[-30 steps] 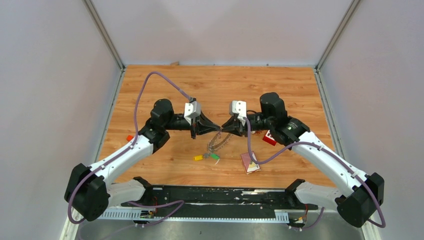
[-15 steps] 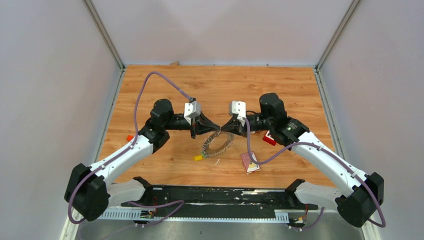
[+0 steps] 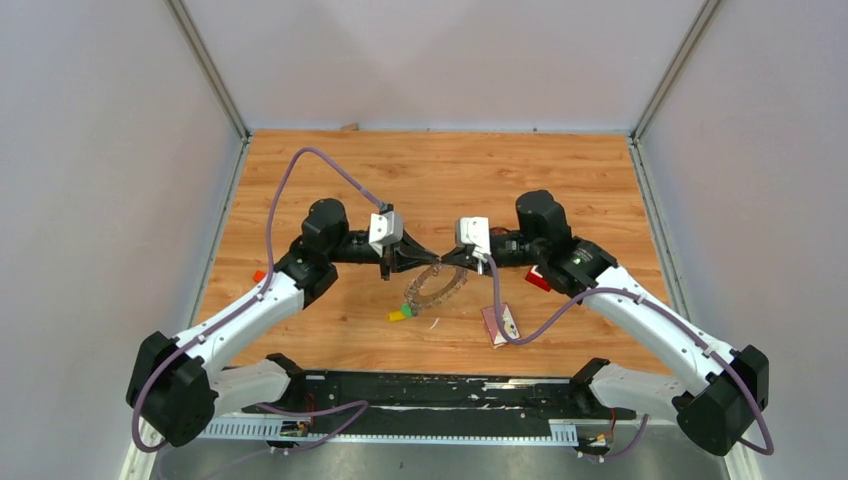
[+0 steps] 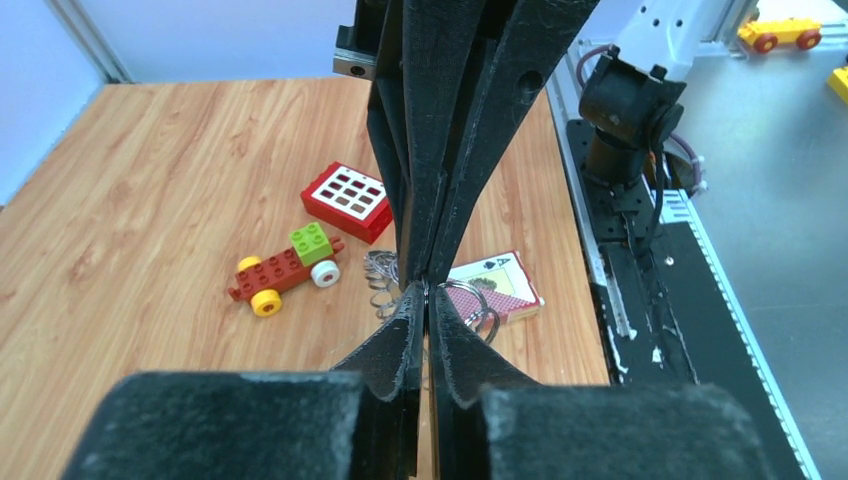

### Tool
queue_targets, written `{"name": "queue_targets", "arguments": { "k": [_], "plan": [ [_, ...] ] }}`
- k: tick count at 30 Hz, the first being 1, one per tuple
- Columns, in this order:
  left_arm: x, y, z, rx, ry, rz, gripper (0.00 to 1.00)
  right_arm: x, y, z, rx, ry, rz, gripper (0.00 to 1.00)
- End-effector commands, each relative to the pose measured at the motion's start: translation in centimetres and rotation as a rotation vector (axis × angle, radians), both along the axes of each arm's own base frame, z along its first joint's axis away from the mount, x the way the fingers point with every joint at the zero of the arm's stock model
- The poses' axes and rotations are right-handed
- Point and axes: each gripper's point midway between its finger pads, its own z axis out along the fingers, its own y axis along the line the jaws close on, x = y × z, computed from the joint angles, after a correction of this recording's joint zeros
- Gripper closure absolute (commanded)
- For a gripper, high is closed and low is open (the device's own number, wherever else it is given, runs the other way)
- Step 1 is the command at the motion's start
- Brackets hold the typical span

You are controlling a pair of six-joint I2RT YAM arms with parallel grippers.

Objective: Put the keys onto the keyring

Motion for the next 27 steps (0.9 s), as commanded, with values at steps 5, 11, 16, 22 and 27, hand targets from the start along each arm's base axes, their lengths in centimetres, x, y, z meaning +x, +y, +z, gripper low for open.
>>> {"name": "queue_targets", "arguments": {
  "k": [5,11,16,22,27],
  "plan": [
    [-1.1,1.5,1.4,0.118,-0.241,-0.063,0.68,-1.1,-0.7,-0.5,-0.03,-0.058,0.076,1.0],
    [-0.6,1.5,0.9,0.169,-0.276,-0.08,0.55,-1.6,-0.6,-0.5,-0.026,-0.049,0.103,1.0],
    [-0.2,1.0,-0.2,0.173,-0.206,-0.09,0.54,-1.5,-0.6,-0.3,-0.017,-0.053,0.09,1.0],
    [0.2,0.1,0.0,0.104,-0.119,-0.049,0.53,-1.1,-0.5,-0.3,-0.011,-0.038,0.066,1.0],
    [-0.1,-0.4,-0.8,0.099,-0.094,-0.055,0.54,-0.9,-0.4,-0.2,-0.008,-0.031,0.053,1.0]
  ]
}}
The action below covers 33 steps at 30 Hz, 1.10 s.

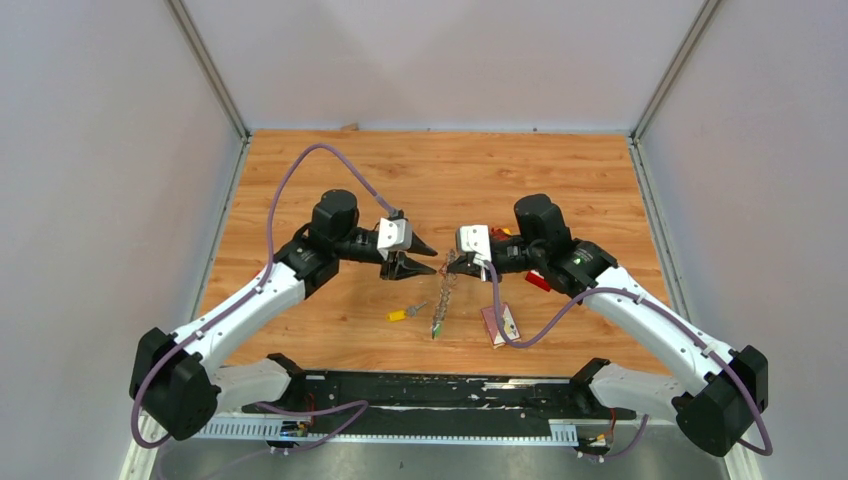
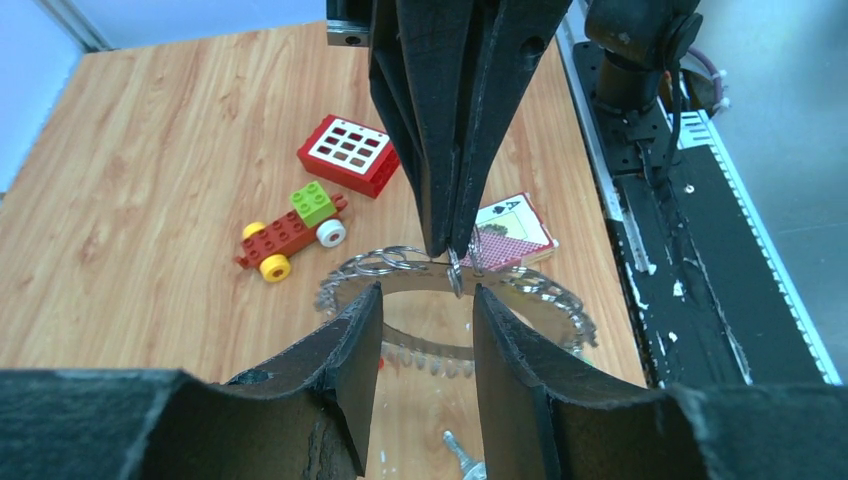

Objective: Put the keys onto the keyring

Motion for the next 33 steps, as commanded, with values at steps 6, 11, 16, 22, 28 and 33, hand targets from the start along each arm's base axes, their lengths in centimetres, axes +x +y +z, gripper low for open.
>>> {"name": "queue_targets", "arguments": {
  "k": [6,11,16,22,28,33],
  "plan": [
    [-0.2,-1.4,0.4,-0.052,0.019,-0.009,0.58,0.5,0.6,2.2,0.071,-0.039,-0.006,1.0],
    [-0.1,-1.5,0.1,-0.046,0.014,-0.001,0.62,0.6,0.7,2.2,0.072,-0.032,-0.013,1.0],
    [0.3,-1.7,-0.2,-0.036,0.017,0.011,0.69,0.6,0.7,2.2,0.073,-0.031,-0.015,1.0],
    [0.4,-1.9,0.0,-0.036,0.018,0.011,0.8,0.6,0.7,2.0,0.07,-0.03,-0.012,1.0],
    [0.1,-1.6,0.4,-0.035,-0.001,0.005,0.79,0.7,0.6,1.9,0.064,-0.036,-0.013,1.0],
    [0.0,-1.3,1.0,-0.038,-0.043,0.009,0.69,0.7,0.5,1.8,0.062,-0.041,-0.014,1.0]
  ]
}}
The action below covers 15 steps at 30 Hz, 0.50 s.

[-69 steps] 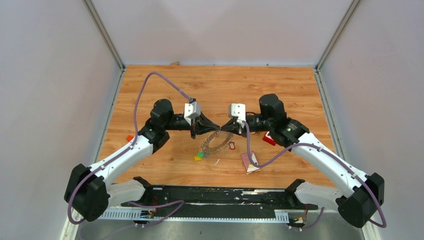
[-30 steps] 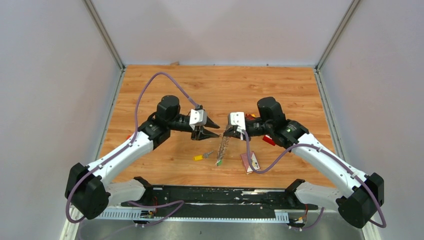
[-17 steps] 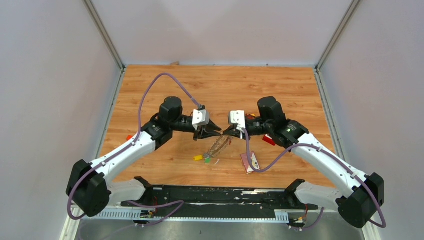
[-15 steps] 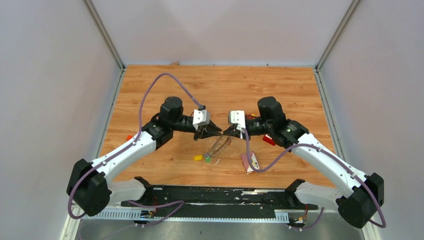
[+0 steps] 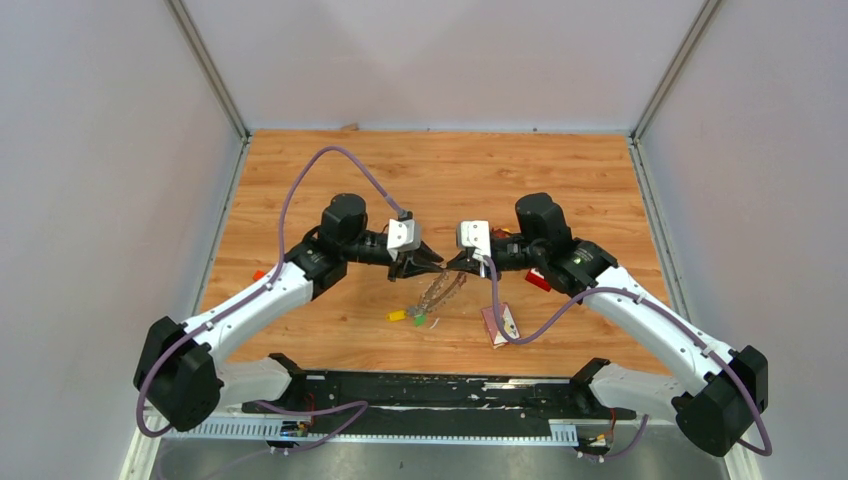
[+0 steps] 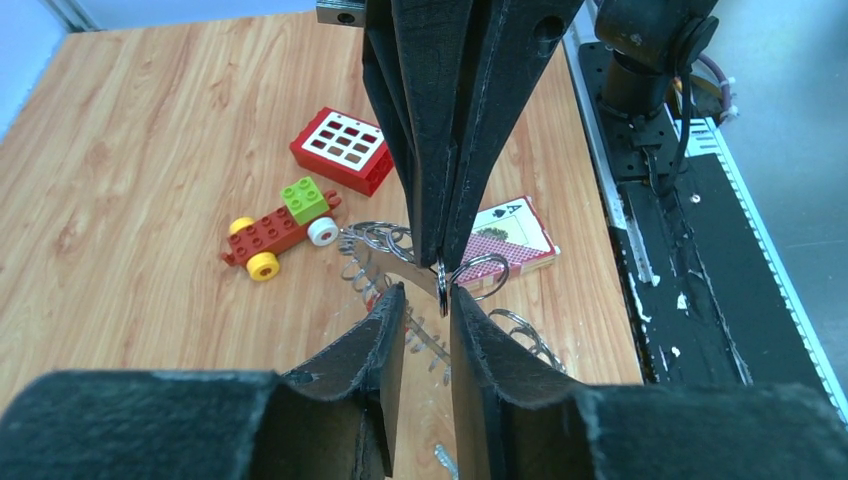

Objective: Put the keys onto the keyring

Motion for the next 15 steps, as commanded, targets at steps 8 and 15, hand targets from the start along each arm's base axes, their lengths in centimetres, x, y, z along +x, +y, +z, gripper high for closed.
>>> {"name": "queue_targets", "arguments": {
  "k": [8,15],
  "plan": [
    [-0.1,0.12,2.74,-0.028,-0.099,-0.009,0.79,0.1,0.5,1.53,0.049,-0.055,0.027,1.0],
    [0.65,-0.36,2.77,-0.034,-0.08,0.007,0.79,-0.29,0.6,1.53,0.053,-0.043,0.048,1.0]
  ]
}}
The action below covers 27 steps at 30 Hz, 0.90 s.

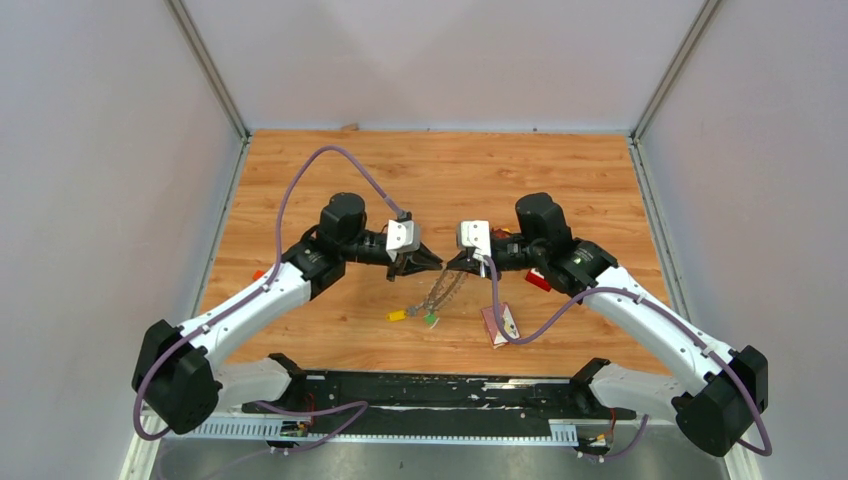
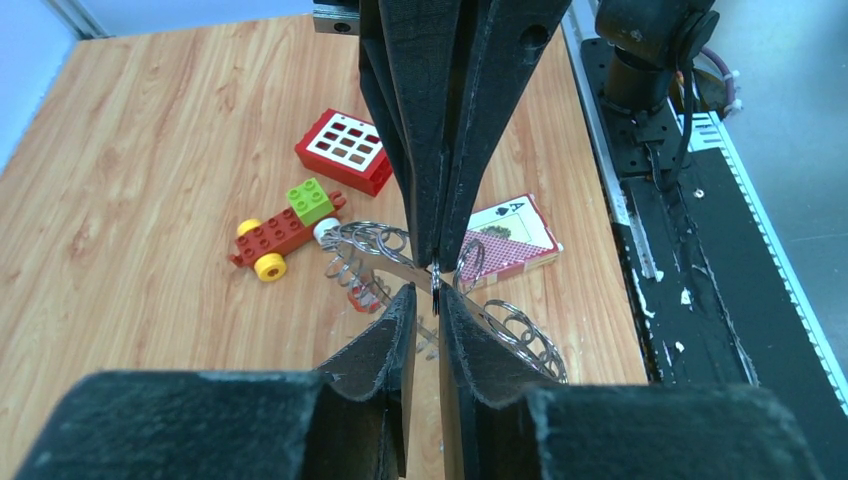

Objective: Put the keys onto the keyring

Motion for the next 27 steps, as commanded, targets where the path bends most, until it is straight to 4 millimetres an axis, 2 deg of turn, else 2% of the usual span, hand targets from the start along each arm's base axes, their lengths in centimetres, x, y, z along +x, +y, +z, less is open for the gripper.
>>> {"name": "queue_targets", "arguments": {
  "k": [1,8,13,17,24,27],
  "plan": [
    [1.0,-0.7,2.4,-0.042,-0.048,0.009,0.8,-0.4,0.6,1.6,0.055,-0.042,0.051,1.0],
    [1.4,-1.2,2.3,-0.044,-0.022,0.01,0.81,-0.5,0.7,1.5,0.057,-0.035,0.057,1.0],
    [1.2,-1.2,2.0,-0.04,-0.016,-0.005,0.89,-0.4,0.6,1.5,0.055,-0.039,0.053,1.0],
    [0.4,-1.2,1.9,-0.045,-0.016,-0.046,1.0,-0.1,0.6,1.4,0.05,-0.041,0.04,1.0],
    [-0.3,-0.8,2.2,-0.057,-0.034,-0.058,1.0,0.5,0.6,1.2,0.041,-0.039,0.005,1.0],
    [-0.2,-0.3,2.7,-0.064,-0.068,-0.025,1.0,0.6,0.4,1.2,0.039,-0.041,-0.006,0.87]
  ]
}}
